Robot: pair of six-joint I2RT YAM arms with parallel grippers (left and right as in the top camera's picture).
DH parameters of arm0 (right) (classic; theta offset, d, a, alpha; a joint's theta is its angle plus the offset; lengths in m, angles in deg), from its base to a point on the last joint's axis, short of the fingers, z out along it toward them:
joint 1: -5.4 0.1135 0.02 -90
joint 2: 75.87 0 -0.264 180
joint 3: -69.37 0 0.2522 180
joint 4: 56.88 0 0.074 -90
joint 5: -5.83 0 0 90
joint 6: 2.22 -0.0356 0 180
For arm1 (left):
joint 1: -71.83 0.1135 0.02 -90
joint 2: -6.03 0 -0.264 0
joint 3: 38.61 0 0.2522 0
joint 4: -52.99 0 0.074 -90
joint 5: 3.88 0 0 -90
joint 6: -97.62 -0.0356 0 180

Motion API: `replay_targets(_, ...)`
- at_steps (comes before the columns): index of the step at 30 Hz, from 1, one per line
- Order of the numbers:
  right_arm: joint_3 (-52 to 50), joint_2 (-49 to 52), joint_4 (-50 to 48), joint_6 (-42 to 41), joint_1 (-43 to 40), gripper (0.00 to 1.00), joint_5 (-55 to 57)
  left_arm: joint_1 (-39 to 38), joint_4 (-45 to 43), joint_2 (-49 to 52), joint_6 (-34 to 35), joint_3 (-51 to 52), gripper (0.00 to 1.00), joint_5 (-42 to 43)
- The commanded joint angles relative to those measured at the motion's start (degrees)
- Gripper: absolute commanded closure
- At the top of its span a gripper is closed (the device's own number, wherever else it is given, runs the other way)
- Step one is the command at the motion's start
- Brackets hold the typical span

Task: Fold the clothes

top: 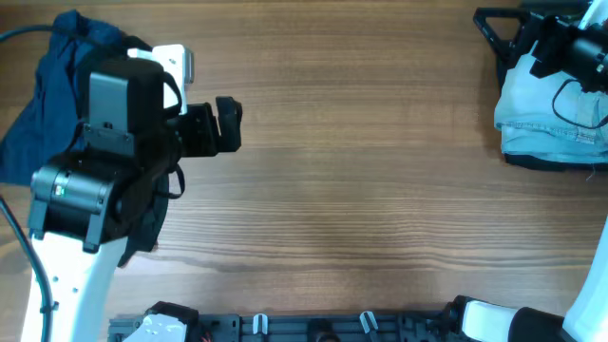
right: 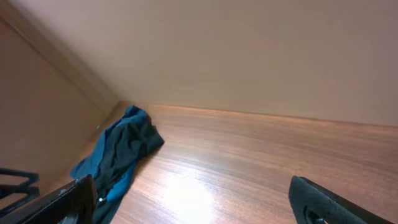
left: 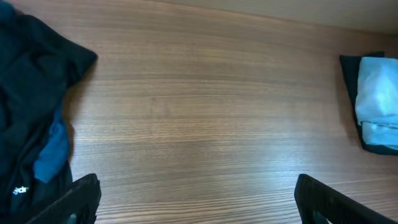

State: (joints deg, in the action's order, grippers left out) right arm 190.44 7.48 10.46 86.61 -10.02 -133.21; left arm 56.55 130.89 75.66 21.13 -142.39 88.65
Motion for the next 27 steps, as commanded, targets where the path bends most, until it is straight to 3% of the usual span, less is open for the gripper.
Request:
replay_targets(1,-0.1,0.8,0.0,1.0,0.2,0.00,0.1,0.3,0.0,-0.4,-1.3,-0.5,0.00,-1.6)
replay_targets(10,-0.1,1.6,0.0,1.0,0.2,0.01,0.1,0.3,0.1,-0.4,-1.1,-0.5,0.00,-1.5)
replay_targets(27,-0.1,1.6,0.0,1.0,0.2,0.00,0.1,0.3,8.8,-0.4,-1.2,-0.3,0.00,4.8)
